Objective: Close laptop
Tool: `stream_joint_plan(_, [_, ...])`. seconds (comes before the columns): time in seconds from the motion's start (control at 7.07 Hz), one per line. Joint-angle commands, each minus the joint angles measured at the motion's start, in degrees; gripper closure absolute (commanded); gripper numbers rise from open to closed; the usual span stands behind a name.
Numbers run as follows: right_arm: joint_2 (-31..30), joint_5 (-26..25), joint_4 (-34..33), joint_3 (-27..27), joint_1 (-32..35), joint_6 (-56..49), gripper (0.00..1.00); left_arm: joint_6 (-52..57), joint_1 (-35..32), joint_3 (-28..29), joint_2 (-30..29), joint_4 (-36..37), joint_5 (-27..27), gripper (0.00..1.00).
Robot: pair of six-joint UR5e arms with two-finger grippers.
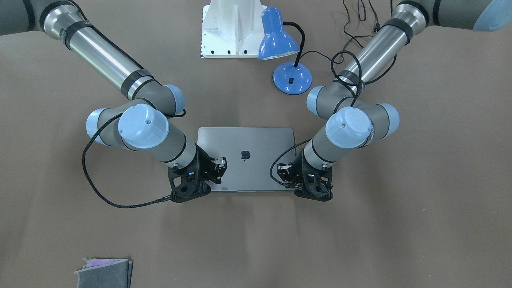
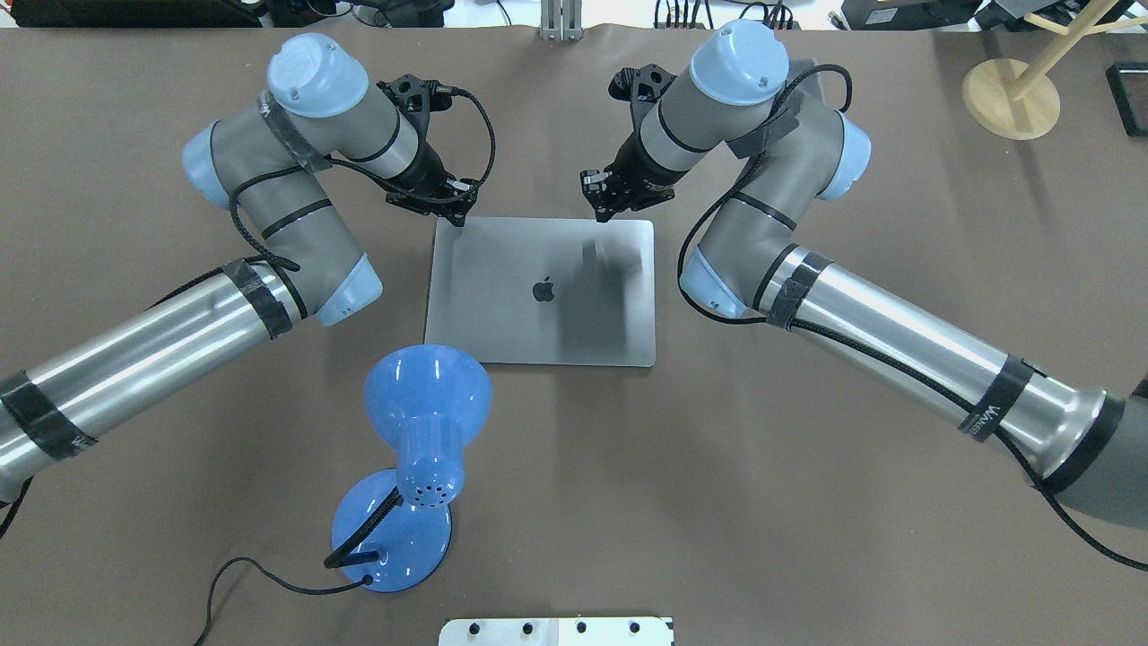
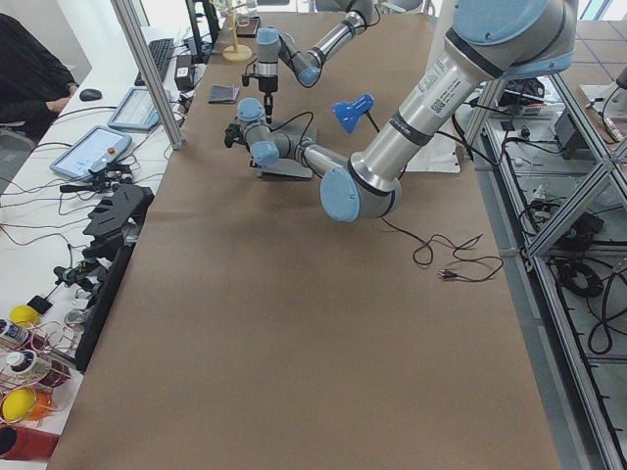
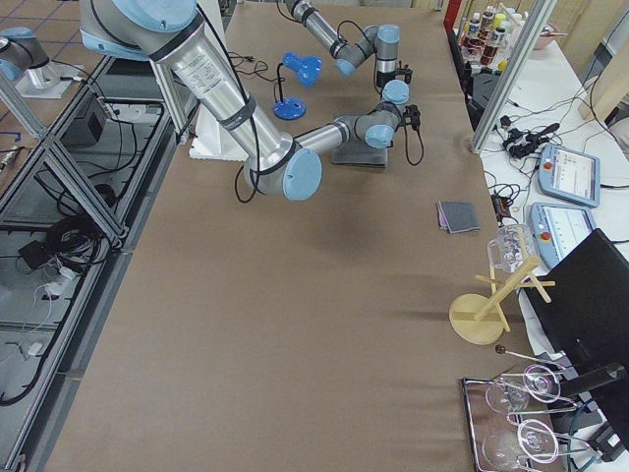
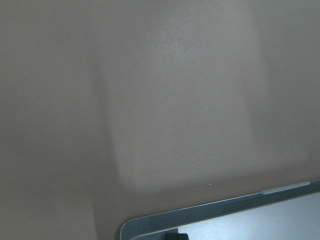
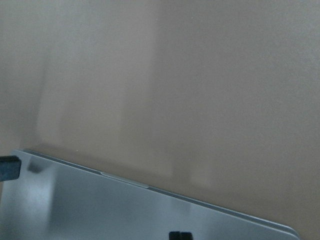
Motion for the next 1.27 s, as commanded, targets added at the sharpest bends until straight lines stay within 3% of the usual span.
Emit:
stream_joint_plan(0.0, [0.9, -1.4, -0.1, -1.9, -0.8, -0.2, 1.0, 0.0, 0.7, 0.8, -0.1, -0.2, 0.8, 1.0])
stream_joint_plan(0.42, [2.5, -0.9, -0.2, 0.0, 1.3, 0.4, 1.0, -1.0, -0.4, -2.2, -0.6, -0.9, -0.6, 1.0])
stream_joint_plan(0.57, [2.3, 2.5, -0.6, 1.6, 4.2, 0.9, 1.0, -2.8, -3.0, -3.8, -0.6, -0.7, -4.8, 1.0])
stream_joint_plan(0.71, [1.5, 8.7, -0.7, 2.5, 8.0, 1.1, 0.41, -3.9, -6.0, -5.6, -0.1, -0.2, -8.2, 0.22])
stream_joint_plan(0.85, [-1.8, 11.7, -1.2, 6.0, 11.0, 1.1, 0.07, -5.2, -6.5, -10.6, 2.0, 0.8, -8.0, 0.02])
stream_joint_plan(1.13, [-8.2, 14.6, -10.3, 13.1, 17.8, -1.8, 0.01, -5.5, -12.9, -19.6, 9.9, 4.5, -7.4, 0.02])
